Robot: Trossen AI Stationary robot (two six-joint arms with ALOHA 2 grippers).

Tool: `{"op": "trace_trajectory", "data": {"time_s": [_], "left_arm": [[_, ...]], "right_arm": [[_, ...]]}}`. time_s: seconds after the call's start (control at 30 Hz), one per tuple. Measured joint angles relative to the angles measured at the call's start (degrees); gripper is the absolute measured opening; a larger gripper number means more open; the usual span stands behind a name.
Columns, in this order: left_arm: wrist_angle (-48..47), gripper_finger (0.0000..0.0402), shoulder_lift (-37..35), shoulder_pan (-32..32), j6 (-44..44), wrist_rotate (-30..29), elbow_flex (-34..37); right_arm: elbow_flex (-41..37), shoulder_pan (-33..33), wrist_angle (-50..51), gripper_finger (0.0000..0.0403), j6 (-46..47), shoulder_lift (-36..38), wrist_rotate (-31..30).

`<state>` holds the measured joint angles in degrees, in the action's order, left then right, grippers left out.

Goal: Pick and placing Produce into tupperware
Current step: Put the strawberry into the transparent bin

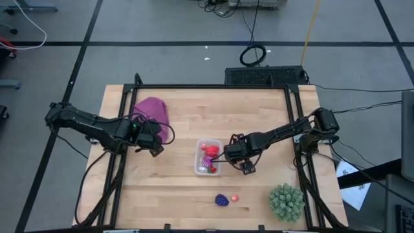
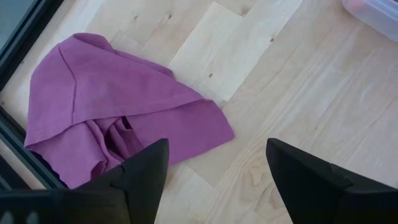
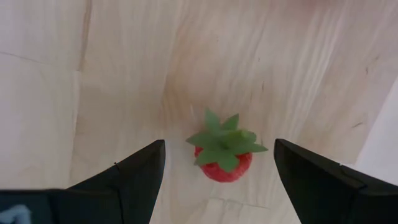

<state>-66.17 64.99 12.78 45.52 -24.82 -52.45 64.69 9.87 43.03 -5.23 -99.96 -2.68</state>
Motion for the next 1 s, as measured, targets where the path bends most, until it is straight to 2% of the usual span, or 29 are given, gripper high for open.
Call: {"op": "trace_trajectory", "data": {"time_s": [0.6, 1.0], "left_arm": [[0.0, 0.0274, 0.0, 0.0, 0.0, 0.9, 0.0], [0.0, 0.0274, 0.0, 0.0, 0.0, 0.9, 0.0]], "right_arm": [[-0.1, 0.0, -1.8, 0.0293, 1.1, 0.0, 0.0], [-2.8, 0.0, -4.3, 0.0293, 1.5, 0.0, 0.0]]}}
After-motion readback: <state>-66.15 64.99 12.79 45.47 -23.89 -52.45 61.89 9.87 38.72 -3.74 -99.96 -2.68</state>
